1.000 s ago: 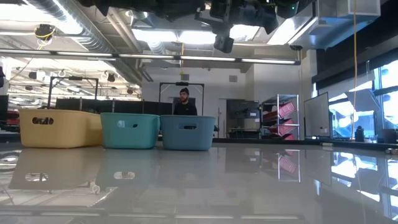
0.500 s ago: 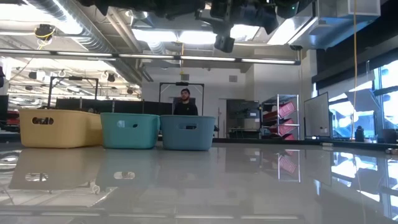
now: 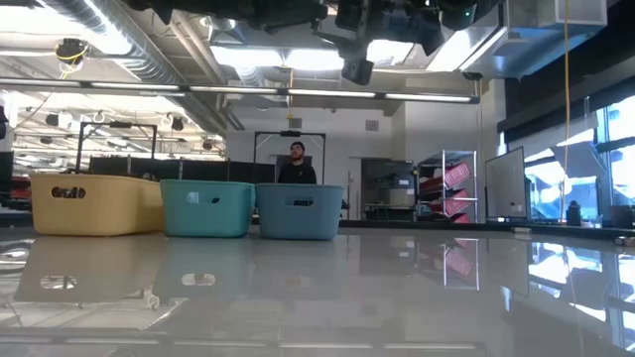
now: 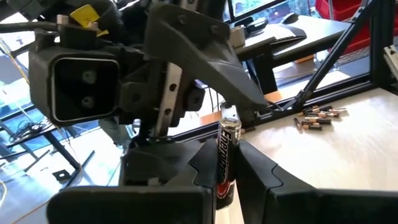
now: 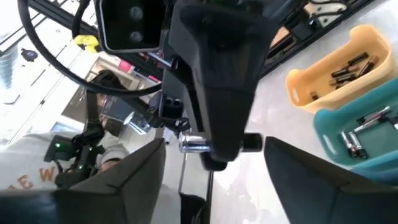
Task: Sort batteries
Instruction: Put the silver battery into the green bin
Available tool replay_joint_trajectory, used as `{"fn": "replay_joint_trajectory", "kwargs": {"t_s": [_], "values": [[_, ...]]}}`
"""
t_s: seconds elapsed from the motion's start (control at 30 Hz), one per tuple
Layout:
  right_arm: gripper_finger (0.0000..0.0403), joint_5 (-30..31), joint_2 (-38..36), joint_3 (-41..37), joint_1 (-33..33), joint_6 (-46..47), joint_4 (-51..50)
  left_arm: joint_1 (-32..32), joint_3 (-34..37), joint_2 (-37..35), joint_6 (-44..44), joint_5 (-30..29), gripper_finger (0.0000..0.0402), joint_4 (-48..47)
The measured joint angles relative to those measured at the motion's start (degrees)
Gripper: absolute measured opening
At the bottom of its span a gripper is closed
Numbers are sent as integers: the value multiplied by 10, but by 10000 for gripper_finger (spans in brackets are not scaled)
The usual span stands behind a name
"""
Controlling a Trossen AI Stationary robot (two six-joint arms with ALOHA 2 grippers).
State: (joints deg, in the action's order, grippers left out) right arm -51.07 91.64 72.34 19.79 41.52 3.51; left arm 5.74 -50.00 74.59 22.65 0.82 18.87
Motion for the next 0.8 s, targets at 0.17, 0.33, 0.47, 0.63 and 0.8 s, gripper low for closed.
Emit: {"fn": "replay_joint_trajectory", "kwargs": {"t_s": [0.17, 0.33, 0.47, 0.63, 0.8], "values": [[309, -3, 0, 0, 34, -4, -3, 0, 0, -1, -4, -13, 25, -5], [326, -10, 0, 0, 77, -28, -23, 10, 0, -2, -82, -34, 25, -55], [328, 16, 0, 0, 102, -48, -61, 34, 0, -2, -228, -36, 25, -190], [328, 58, 0, 0, 106, -78, -81, 60, 0, 23, -402, -20, 25, -337], [328, 70, 0, 0, 106, -90, -80, 75, 0, 78, -502, 34, 25, -310]]}}
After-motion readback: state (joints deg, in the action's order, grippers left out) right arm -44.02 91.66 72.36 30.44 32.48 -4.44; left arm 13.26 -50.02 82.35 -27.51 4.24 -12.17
